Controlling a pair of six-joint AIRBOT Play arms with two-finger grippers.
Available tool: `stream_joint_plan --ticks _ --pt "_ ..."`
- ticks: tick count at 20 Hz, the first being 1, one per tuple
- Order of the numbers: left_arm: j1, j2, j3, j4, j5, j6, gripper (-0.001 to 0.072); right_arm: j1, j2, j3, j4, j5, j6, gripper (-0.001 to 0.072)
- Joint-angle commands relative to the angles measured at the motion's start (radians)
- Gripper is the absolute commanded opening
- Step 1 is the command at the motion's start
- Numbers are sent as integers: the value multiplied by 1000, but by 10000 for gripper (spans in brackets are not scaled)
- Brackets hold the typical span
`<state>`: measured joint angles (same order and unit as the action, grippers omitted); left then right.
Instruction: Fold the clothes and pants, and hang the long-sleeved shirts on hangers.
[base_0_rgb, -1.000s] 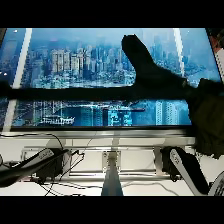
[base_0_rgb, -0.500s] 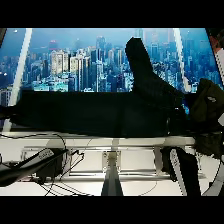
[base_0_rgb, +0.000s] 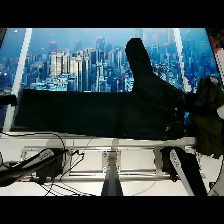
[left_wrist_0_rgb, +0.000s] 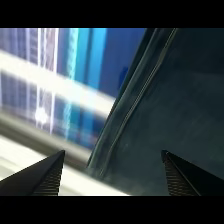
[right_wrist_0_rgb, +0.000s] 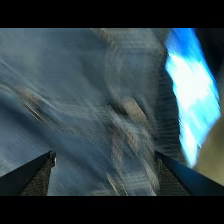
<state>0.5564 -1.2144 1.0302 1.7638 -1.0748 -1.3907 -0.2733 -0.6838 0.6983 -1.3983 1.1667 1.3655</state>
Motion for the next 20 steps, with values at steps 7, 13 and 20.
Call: stream_joint_plan --ticks 7,13,20 --pt "-256 -1 80 -22 57 -181 700 576 -783 504 -53 -416 -71 688" --pt "-288 -1 80 -22 66 -181 700 591 -1133 822 -114 -395 65 686" --pt "-289 -1 79 -119 95 -181 700 560 -1194 902 -420 -309 196 23"
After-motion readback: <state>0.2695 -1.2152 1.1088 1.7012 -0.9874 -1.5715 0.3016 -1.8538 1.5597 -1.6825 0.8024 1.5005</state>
